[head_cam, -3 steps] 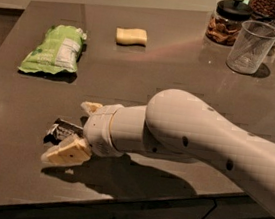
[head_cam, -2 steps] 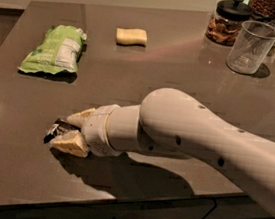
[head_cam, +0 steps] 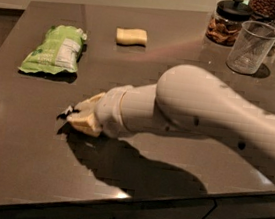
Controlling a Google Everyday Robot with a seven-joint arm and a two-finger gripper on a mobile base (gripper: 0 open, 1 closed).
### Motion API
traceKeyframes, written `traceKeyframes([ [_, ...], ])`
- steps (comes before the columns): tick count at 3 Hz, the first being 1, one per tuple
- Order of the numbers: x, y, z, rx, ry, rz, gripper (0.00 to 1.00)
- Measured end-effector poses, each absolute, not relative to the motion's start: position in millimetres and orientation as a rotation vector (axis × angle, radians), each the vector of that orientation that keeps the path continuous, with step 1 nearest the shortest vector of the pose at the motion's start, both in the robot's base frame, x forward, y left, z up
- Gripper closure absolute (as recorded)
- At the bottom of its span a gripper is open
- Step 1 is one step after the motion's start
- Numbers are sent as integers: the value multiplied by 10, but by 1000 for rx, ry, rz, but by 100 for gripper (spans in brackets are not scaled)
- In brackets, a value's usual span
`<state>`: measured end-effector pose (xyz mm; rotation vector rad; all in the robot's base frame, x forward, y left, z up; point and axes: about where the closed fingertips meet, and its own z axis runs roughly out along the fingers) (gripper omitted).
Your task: Move rxbar chocolate near sponge
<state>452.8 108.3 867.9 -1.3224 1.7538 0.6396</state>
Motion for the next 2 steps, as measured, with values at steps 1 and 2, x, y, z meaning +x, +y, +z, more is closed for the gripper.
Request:
traceKeyframes([
  [1,4795,877,8935,-1269,1751,616,100],
  [2,5399,592,9051,-1151,1779,582,100],
])
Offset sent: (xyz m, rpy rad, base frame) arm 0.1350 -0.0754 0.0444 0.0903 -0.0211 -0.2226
